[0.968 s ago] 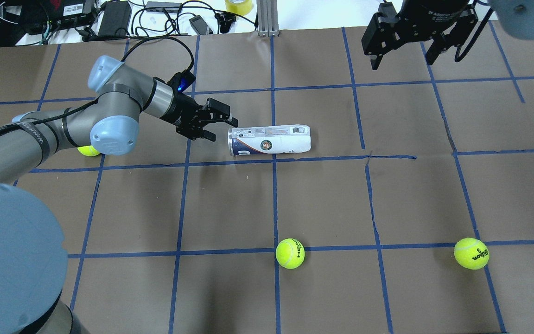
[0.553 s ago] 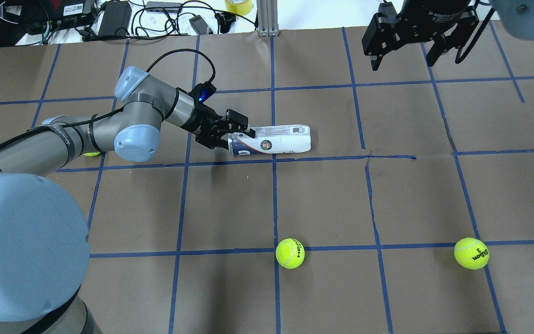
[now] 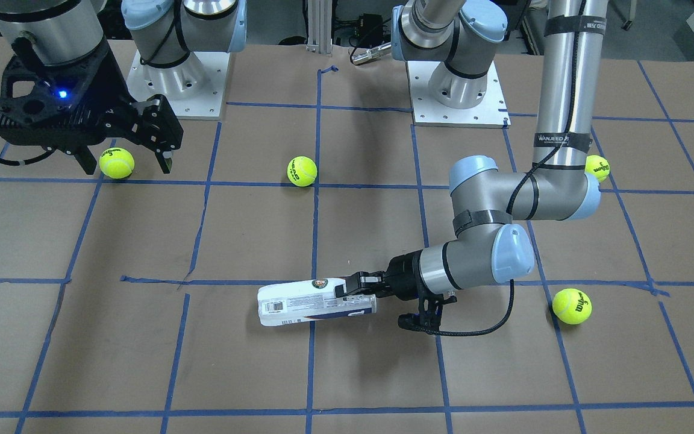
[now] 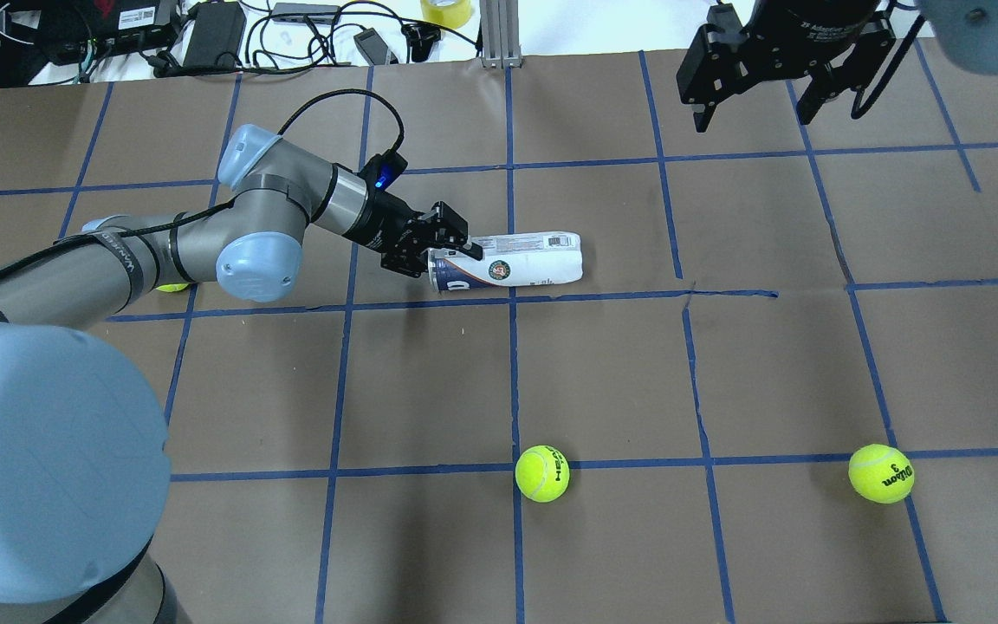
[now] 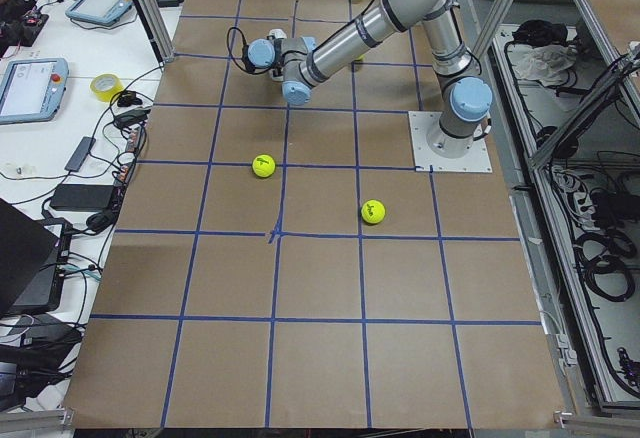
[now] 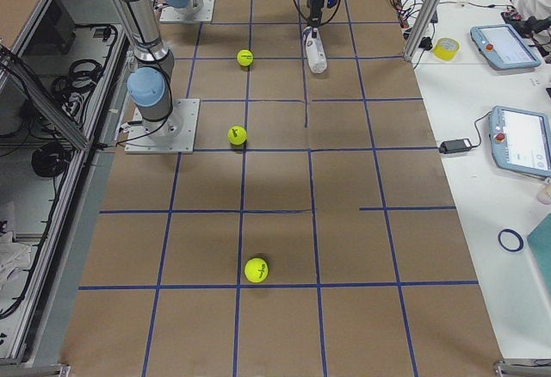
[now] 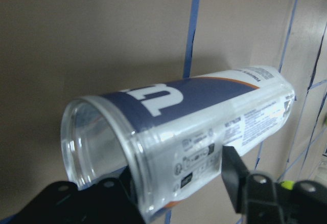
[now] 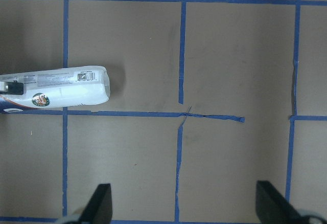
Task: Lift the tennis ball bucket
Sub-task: 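Lift the can with the left gripper and tilt it upright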
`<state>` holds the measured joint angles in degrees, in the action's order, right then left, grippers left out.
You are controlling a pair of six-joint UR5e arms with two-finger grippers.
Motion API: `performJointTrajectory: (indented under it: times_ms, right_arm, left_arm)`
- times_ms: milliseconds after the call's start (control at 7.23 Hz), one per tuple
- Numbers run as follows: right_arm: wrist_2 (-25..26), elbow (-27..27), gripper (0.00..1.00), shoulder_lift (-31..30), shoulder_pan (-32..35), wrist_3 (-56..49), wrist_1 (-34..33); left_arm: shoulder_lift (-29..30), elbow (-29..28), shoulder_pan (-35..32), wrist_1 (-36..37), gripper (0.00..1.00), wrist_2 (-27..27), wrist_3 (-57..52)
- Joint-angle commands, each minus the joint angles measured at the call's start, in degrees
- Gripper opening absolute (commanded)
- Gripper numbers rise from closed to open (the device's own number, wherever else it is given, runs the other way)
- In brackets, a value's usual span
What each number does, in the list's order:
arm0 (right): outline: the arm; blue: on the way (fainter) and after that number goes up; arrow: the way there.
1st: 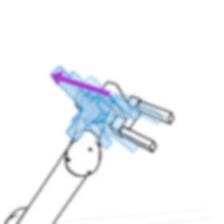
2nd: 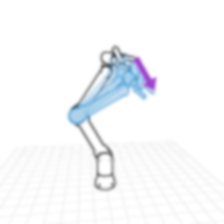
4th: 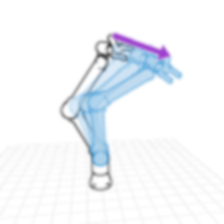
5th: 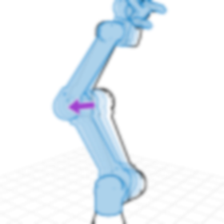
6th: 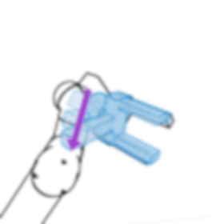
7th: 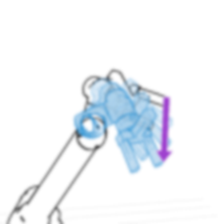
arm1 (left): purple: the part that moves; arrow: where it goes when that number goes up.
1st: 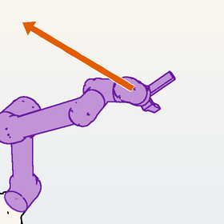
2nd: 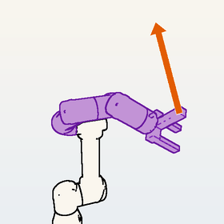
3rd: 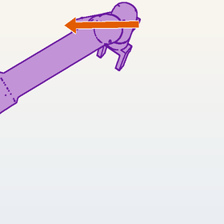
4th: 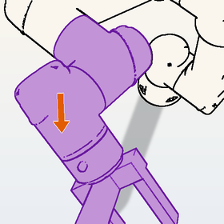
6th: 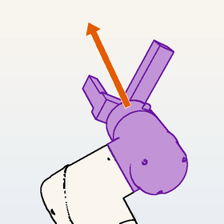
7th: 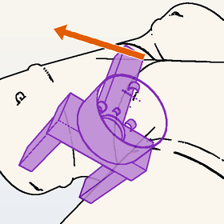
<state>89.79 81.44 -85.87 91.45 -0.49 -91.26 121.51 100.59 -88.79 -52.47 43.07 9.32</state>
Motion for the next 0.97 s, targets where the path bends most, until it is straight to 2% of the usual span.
performJointTrajectory:
  times_ms: [0,277,553,691,830]
  right_arm:
    - [0.03,0.03,1.0,0.0,-0.04,-0.04,0.03]
    - [0.03,0.03,1.0,0.0,-0.04,-0.04,0.12]
    - [0.03,0.03,1.0,0.0,-0.04,-0.04,0.12]
    - [-0.06,0.2,1.0,0.0,0.13,-0.04,0.12]
    - [-0.06,0.81,1.0,-0.17,0.05,0.05,0.03]
  left_arm:
    - [-1.35,-5.72,0.02,0.09,0.0,3.05,11.99]
    - [-2.33,-13.98,0.02,-1.57,0.0,9.11,20.71]
    - [-4.08,-19.88,-0.94,-4.98,0.0,22.78,20.22]
    - [-4.61,-22.61,-2.43,-6.49,0.0,29.73,14.38]
    - [-4.88,-23.42,-3.57,-7.55,0.0,38.41,1.45]
